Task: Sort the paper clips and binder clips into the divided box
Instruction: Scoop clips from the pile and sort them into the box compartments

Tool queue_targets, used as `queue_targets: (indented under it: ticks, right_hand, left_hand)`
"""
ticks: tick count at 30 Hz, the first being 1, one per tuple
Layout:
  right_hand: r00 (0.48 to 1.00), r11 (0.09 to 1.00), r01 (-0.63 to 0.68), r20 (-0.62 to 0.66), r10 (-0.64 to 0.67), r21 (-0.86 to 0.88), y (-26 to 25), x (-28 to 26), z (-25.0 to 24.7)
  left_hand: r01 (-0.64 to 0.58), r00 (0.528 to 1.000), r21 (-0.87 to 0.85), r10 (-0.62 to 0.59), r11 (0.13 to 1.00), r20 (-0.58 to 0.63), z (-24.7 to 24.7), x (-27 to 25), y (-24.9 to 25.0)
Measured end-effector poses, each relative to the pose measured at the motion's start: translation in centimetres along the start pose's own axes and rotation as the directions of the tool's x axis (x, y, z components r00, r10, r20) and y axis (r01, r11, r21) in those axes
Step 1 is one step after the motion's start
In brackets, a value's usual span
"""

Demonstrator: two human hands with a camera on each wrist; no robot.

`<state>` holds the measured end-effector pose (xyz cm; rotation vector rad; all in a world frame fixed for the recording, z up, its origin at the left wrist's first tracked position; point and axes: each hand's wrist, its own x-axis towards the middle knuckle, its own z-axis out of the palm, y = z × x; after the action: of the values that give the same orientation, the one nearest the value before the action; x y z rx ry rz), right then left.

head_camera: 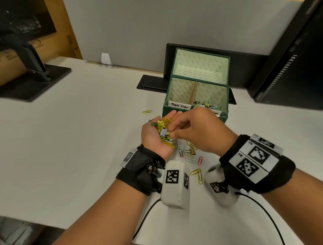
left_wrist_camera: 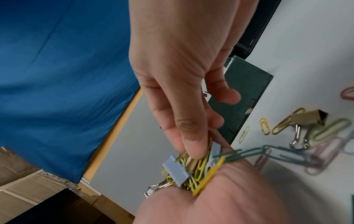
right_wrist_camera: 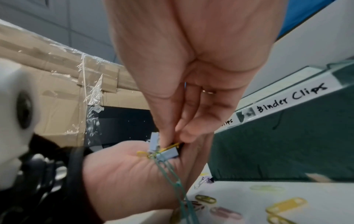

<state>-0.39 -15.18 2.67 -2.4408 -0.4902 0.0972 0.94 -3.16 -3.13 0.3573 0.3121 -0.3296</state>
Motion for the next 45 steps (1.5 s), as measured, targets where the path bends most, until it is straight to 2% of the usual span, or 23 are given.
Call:
queue_targets:
  ticks: [6, 13, 15, 17, 19, 20, 21, 22, 24, 26, 28, 30, 31, 33, 35, 36, 38, 41, 45]
  right_hand:
    - [0.998, 0.965, -0.060, 0.019, 0.057, 0.255, 0.0, 0.1, -0.9]
    - [0.996, 0.932, -0.081, -0.002, 0.087, 0.355, -0.2, -0.1, -2.3]
    - [0.991, 0.916, -0.057, -0.089, 0.100, 0.396, -0.3, -0.1, -3.0]
    - [0.944, 0.920, -0.004, -0.303, 0.133, 0.393, 0.2, 0.2, -4.3]
    - [0.835, 0.964, 0.015, -0.534, 0.134, 0.265, 1.4, 0.8, -6.0]
    - [0.782, 0.981, -0.005, -0.610, 0.125, 0.193, 2.0, 1.1, -6.8]
    - [0.752, 0.990, -0.046, -0.647, 0.124, 0.137, 2.7, 1.4, -7.4]
    - [0.756, 0.991, -0.107, -0.640, 0.136, 0.084, 3.6, 1.6, -7.8]
    - [0.850, 0.955, -0.278, -0.489, 0.197, -0.099, 4.8, 1.9, -7.9]
    - [0.910, 0.909, -0.315, -0.358, 0.208, -0.272, 5.0, 1.8, -7.1]
    - [0.918, 0.930, -0.240, -0.377, 0.123, -0.280, 3.8, 1.4, -6.3]
    - [0.922, 0.962, -0.098, -0.388, -0.010, -0.257, 1.6, 0.9, -5.3]
    - [0.941, 0.970, -0.023, -0.334, -0.061, -0.241, 0.6, 0.7, -4.9]
    - [0.986, 0.980, 0.066, -0.139, -0.093, -0.185, -1.3, 0.3, -3.9]
    - [0.996, 0.979, 0.091, 0.032, -0.087, -0.184, -2.0, 0.1, -2.7]
    - [0.994, 0.969, 0.101, 0.068, -0.088, -0.226, -2.0, 0.3, -2.0]
    - [0.993, 0.939, 0.112, 0.058, -0.098, -0.326, -1.7, 0.5, -0.7]
    - [0.990, 0.910, 0.130, 0.005, -0.139, -0.394, -1.3, 0.8, 0.4]
    - [0.990, 0.933, 0.115, -0.040, -0.136, -0.342, -0.7, 0.7, 0.2]
  left_hand:
    - [0.006, 1.000, -0.068, -0.005, 0.998, 0.012, 0.0, -0.1, 0.1]
    - [0.034, 0.996, -0.119, -0.025, 0.992, 0.081, -0.2, 0.3, 0.3]
    - [0.025, 0.998, -0.151, -0.014, 0.988, 0.069, -0.2, 0.3, 0.3]
    - [0.006, 0.998, -0.138, 0.001, 0.990, 0.057, 0.1, 0.0, 0.3]
    - [0.001, 0.999, -0.121, 0.003, 0.993, 0.035, 0.2, -0.1, 0.4]
    - [0.002, 1.000, -0.123, 0.002, 0.992, 0.030, 0.2, -0.2, 0.4]
    - [0.005, 1.000, -0.120, -0.002, 0.993, 0.018, 0.1, -0.1, 0.4]
    - [0.011, 1.000, -0.120, -0.008, 0.993, 0.021, 0.1, -0.1, 0.3]
    - [0.015, 1.000, -0.114, -0.012, 0.993, 0.027, 0.3, -0.4, 0.2]
    - [0.009, 1.000, -0.096, -0.006, 0.995, 0.031, 0.3, -0.4, 0.3]
    - [0.006, 1.000, -0.092, -0.005, 0.996, 0.019, 0.4, -0.3, 0.3]
    - [-0.006, 1.000, -0.091, 0.007, 0.996, 0.002, 0.4, -0.2, 0.2]
    - [-0.009, 1.000, -0.079, 0.009, 0.997, -0.001, 0.4, -0.2, 0.2]
    - [-0.016, 1.000, -0.020, 0.016, 1.000, 0.006, 0.4, -0.3, 0.0]
    - [-0.022, 1.000, 0.024, 0.022, 0.999, -0.013, 0.2, -0.3, -0.1]
    - [-0.028, 0.999, 0.037, 0.030, 0.999, -0.041, 0.2, -0.4, -0.1]
    - [-0.043, 0.994, 0.052, 0.048, 0.998, -0.096, 0.1, -0.3, 0.0]
    - [-0.033, 0.993, 0.059, 0.040, 0.998, -0.108, -0.1, -0.2, 0.0]
    - [-0.016, 0.998, 0.038, 0.018, 0.999, -0.052, -0.1, -0.2, -0.1]
